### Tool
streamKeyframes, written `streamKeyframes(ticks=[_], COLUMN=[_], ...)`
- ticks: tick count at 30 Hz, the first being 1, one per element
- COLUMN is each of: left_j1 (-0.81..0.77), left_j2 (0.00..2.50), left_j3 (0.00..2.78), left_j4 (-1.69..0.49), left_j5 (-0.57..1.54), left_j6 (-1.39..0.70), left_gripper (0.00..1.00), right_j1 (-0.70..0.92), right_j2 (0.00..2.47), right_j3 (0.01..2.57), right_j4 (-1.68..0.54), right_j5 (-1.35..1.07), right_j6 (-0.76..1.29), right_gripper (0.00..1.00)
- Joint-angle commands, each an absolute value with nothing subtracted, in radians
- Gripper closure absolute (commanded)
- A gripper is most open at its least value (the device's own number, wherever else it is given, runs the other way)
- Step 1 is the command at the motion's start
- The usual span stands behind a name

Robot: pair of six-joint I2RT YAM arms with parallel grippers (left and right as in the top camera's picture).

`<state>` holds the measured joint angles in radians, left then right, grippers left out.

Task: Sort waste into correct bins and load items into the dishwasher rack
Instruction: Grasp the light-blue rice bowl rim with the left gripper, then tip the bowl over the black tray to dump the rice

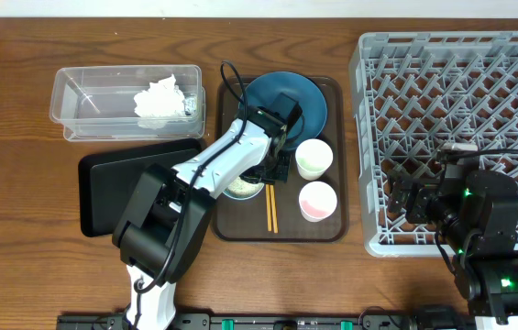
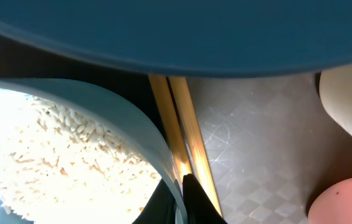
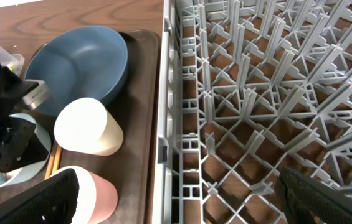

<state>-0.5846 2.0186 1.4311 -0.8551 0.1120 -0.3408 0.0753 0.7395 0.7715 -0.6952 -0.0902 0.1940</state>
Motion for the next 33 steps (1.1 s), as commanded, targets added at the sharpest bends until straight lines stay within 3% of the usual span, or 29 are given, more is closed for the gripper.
streamKeyframes(ticks=[1,9,17,33], left_j1=[-0.586,-0.554,-0.414,0.112], left_j2=[2.019,1.874,1.683,1.638], left_j3=[1.424,1.425,1.425,1.283], left_j4=[-0.864,-0.878,-0.96,-0.974], left_j5=[0.121,0.118,0.136,0.798], left_j6=[-0.338,-0.339,-0.335,-0.001], left_gripper=[0.94,0.94,0.94,0.94], right_j1=[0.084,0.084,0.084,0.084], right_j2=[0.74,0.74,0.74,0.74], right_j3=[0.792,0.792,0.792,0.792], right_j4=[-0.699,-0.7,-0.7,-0.7], right_j5=[-0.094,-0.094,-0.094,-0.094], right_j6=[0.186,0.186,0.186,0.186], right_gripper=[0.01,0.01,0.01,0.01])
